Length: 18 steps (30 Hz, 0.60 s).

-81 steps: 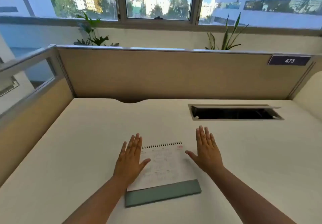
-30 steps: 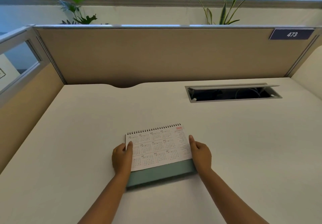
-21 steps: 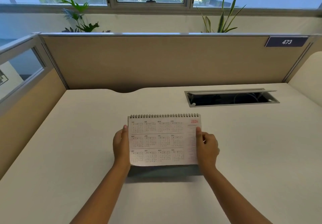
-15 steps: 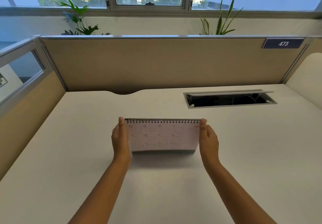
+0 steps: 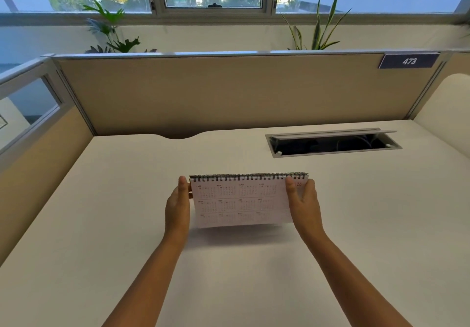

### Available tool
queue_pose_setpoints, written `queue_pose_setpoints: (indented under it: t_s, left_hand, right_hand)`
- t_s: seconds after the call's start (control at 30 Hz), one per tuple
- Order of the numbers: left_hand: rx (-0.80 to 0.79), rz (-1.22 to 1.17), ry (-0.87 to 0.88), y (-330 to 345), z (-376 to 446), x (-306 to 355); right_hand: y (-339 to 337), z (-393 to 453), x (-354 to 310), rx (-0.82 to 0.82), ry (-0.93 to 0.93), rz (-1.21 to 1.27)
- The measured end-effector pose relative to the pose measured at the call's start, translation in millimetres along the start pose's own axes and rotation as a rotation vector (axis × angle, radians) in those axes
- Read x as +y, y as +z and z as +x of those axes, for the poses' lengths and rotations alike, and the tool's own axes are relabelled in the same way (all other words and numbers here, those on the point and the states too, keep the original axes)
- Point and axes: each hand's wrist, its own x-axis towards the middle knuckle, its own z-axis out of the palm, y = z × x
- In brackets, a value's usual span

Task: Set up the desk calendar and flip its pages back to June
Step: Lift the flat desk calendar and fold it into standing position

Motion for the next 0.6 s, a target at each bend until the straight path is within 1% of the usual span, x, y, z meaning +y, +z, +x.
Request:
queue_pose_setpoints:
  t_s: [0.13,0.23,0.33,0.47,0.6]
  left_hand:
    - [-0.11,-0.003,-0.099,8,-5,-19]
    - [-0.109,0.005,-0.096,17,-16,-35]
    - [-0.089,-0.013,-0.096,21,-22,-41]
    - [-0.102,0.0,-0.112,20,-18,-43]
    - [-0.146,0.114,-0.097,15,-13,-45]
  right_hand:
    - [9,-8,8,-0.055,0.061,0.047]
    - [13,-13,17,-0.09,0.102,0.069]
    - [12,-15,22,-0.086,0.113,0.085]
    - [10,-16,28,-0.058,0.099,-0.009]
    - [5,-14,28,-0.091,0.111,-0.089]
